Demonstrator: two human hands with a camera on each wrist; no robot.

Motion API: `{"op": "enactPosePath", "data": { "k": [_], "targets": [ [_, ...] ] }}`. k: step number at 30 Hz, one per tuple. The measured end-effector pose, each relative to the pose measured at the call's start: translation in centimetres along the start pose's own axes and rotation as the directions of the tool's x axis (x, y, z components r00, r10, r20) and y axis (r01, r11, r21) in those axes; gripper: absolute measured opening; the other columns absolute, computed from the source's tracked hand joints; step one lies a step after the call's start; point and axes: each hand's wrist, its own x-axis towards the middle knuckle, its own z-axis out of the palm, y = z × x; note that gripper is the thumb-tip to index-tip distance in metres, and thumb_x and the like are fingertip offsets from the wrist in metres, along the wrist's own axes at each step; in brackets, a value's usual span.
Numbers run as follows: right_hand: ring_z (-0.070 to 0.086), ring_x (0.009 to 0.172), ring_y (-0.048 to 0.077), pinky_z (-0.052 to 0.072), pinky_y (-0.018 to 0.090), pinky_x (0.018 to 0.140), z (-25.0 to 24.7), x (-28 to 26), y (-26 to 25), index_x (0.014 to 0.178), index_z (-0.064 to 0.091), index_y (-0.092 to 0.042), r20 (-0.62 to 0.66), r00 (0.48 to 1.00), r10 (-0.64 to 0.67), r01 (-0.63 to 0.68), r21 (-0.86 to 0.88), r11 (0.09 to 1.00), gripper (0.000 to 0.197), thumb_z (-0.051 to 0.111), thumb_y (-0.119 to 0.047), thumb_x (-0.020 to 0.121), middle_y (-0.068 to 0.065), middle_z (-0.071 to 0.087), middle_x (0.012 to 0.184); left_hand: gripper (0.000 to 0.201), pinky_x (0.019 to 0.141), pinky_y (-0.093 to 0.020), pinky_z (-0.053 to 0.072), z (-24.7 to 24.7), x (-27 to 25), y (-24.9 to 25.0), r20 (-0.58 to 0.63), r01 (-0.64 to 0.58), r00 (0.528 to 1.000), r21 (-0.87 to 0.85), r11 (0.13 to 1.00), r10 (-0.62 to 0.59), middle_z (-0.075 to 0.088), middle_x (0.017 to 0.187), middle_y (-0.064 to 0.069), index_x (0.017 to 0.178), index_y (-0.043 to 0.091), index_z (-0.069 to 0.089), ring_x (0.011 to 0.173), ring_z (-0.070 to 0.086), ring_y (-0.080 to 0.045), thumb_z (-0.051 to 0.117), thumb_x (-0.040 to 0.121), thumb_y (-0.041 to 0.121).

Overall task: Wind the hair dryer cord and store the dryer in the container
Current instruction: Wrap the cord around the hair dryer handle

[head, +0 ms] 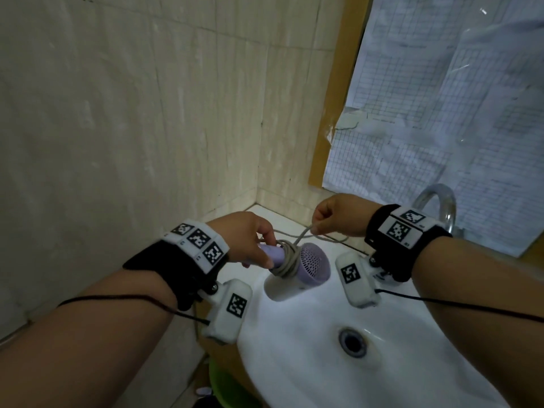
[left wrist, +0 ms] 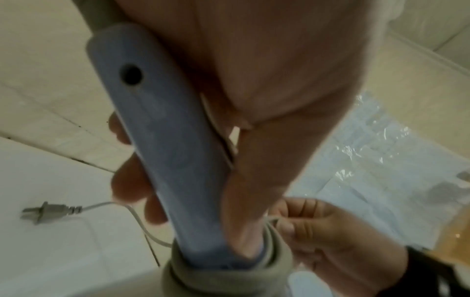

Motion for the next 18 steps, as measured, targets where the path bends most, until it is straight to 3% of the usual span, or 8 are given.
{"op": "enactPosePath", "data": {
  "k": [4, 6, 10, 12, 15, 18],
  "targets": [
    [0.046, 0.055, 0.006, 0.038, 0.019, 0.054, 1.0, 0.0, -1.1, 0.073, 0.063, -0.016, -0.056, 0.997, -0.046, 0.045, -0.014, 0.999, 0.014, 0.064, -0.025, 0.084, -0.005, 0.054, 0.061, 0.028, 0.065, -0.027, 0.054, 1.0, 0.5, 0.5, -0.094, 0.045, 0.995, 0.100, 0.994, -0.036, 0.066, 0.083, 0.008, 0.096, 0.029, 0.061, 0.071, 0.069, -0.016, 0.070, 0.070, 0.032],
    [0.044, 0.051, 0.006, 0.037, 0.019, 0.050, 1.5, 0.0, -1.4, 0.078, 0.065, -0.014, -0.093, 0.995, -0.048, 0.050, 0.018, 0.999, 0.012, 0.063, -0.024, 0.085, -0.004, 0.053, 0.060, 0.033, 0.065, -0.025, 0.049, 1.3, 0.6, 0.6, -0.140, 0.055, 0.989, 0.132, 0.990, -0.037, 0.056, 0.081, 0.013, 0.102, 0.026, 0.062, 0.074, 0.062, -0.014, 0.069, 0.071, 0.032],
    [0.045, 0.047, 0.013, 0.039, 0.023, 0.051, 2.7, 0.0, -1.4, 0.078, 0.068, -0.004, -0.119, 0.993, -0.018, 0.044, 0.215, 0.976, 0.020, 0.060, -0.021, 0.085, 0.002, 0.053, 0.055, 0.034, 0.071, -0.030, 0.052, 2.3, 1.1, 0.2, -0.232, 0.096, 0.970, 0.104, 0.990, -0.070, 0.065, 0.099, 0.003, 0.100, 0.027, 0.061, 0.085, 0.063, -0.018, 0.068, 0.068, 0.035],
    [0.047, 0.046, 0.016, 0.040, 0.024, 0.049, 3.4, -0.2, -1.6, 0.075, 0.066, -0.001, -0.105, 0.994, -0.035, 0.067, 0.315, 0.947, 0.024, 0.056, -0.020, 0.087, 0.004, 0.054, 0.053, 0.033, 0.066, -0.029, 0.050, 2.7, 1.4, 0.0, -0.296, 0.124, 0.949, 0.044, 0.991, -0.106, 0.066, 0.101, -0.001, 0.099, 0.025, 0.060, 0.080, 0.061, -0.019, 0.067, 0.068, 0.034],
    [0.048, 0.042, 0.014, 0.040, 0.018, 0.042, 4.7, -0.7, -2.0, 0.068, 0.055, -0.011, -0.046, 0.994, -0.101, 0.112, 0.424, 0.899, 0.025, 0.048, -0.018, 0.091, 0.003, 0.056, 0.055, 0.032, 0.055, -0.025, 0.044, 2.9, 1.7, -0.1, -0.371, 0.130, 0.912, -0.142, 0.981, -0.175, 0.065, 0.082, -0.004, 0.093, 0.019, 0.055, 0.064, 0.059, -0.020, 0.065, 0.072, 0.039],
    [0.052, 0.050, 0.014, 0.046, 0.019, 0.053, 5.8, -1.1, -1.6, 0.072, 0.054, -0.014, 0.030, 0.983, -0.179, 0.140, 0.502, 0.854, 0.026, 0.042, -0.016, 0.096, 0.004, 0.058, 0.061, 0.034, 0.050, -0.022, 0.045, 2.8, 1.8, -0.3, -0.385, 0.128, 0.880, -0.372, 0.919, -0.278, 0.067, 0.076, -0.003, 0.093, 0.019, 0.054, 0.062, 0.067, -0.020, 0.070, 0.070, 0.039]
  ]
}}
